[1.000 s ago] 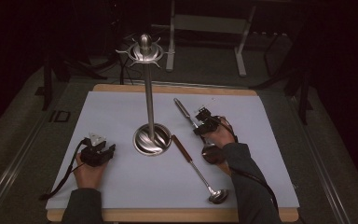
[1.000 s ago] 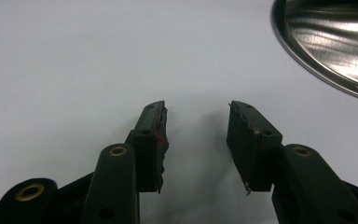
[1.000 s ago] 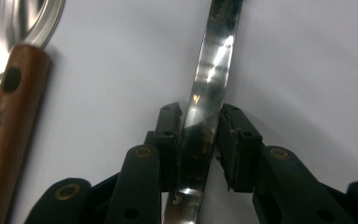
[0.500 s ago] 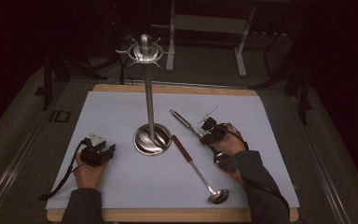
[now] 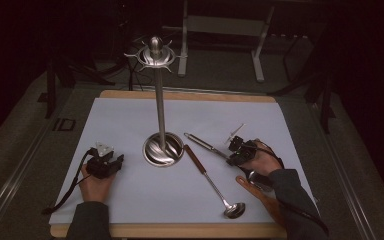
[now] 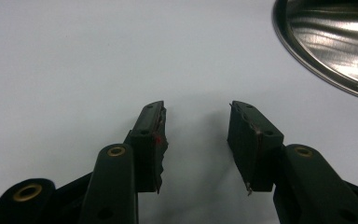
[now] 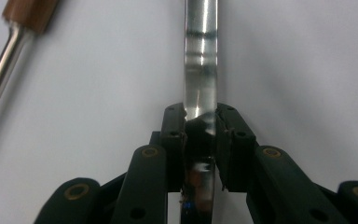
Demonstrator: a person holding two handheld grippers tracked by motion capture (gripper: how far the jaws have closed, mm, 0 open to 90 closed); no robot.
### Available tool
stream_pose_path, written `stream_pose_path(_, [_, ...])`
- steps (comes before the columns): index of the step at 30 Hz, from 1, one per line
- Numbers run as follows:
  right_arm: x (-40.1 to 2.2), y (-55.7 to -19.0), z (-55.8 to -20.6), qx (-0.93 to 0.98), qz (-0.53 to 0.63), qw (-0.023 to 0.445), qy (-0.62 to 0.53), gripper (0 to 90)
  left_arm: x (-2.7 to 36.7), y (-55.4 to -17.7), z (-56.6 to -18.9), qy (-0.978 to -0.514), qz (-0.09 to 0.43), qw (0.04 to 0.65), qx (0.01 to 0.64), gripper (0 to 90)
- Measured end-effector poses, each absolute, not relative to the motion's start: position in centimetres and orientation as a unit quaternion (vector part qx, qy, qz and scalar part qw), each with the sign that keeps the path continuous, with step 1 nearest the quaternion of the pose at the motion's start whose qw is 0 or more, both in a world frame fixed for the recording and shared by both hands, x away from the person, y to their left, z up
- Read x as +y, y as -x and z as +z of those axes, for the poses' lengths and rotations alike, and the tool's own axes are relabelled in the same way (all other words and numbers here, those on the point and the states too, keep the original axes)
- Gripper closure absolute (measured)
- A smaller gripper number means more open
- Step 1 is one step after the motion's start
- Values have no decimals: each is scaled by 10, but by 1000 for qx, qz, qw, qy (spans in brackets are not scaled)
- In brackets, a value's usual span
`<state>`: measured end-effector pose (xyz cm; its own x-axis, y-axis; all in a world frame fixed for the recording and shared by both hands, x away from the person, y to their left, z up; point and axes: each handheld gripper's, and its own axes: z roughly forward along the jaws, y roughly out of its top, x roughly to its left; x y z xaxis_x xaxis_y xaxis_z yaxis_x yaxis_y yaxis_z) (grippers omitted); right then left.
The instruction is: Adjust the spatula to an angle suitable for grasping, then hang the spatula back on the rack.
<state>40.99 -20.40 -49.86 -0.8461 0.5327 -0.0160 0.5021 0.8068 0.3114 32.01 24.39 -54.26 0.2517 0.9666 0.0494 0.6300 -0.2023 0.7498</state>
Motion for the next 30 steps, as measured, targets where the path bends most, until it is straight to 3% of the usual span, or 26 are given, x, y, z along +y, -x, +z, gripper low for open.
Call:
stream_pose_path(8, [-209,-405,-496,954,138,50,-261,688,244,-320,-543,-727,269,312,550,561])
stream_pose_path(13, [-195,-410,-481,954,148,61,-254,604,244,-320,-543,-727,268,312,550,558])
stream_pose_path(21, [-160,-421,-475,960,148,69,-225,561,245,-321,-542,-726,267,312,551,555])
stream_pose_path(30, [-135,-439,-482,968,111,72,-213,598,245,-321,-542,-726,266,312,552,553])
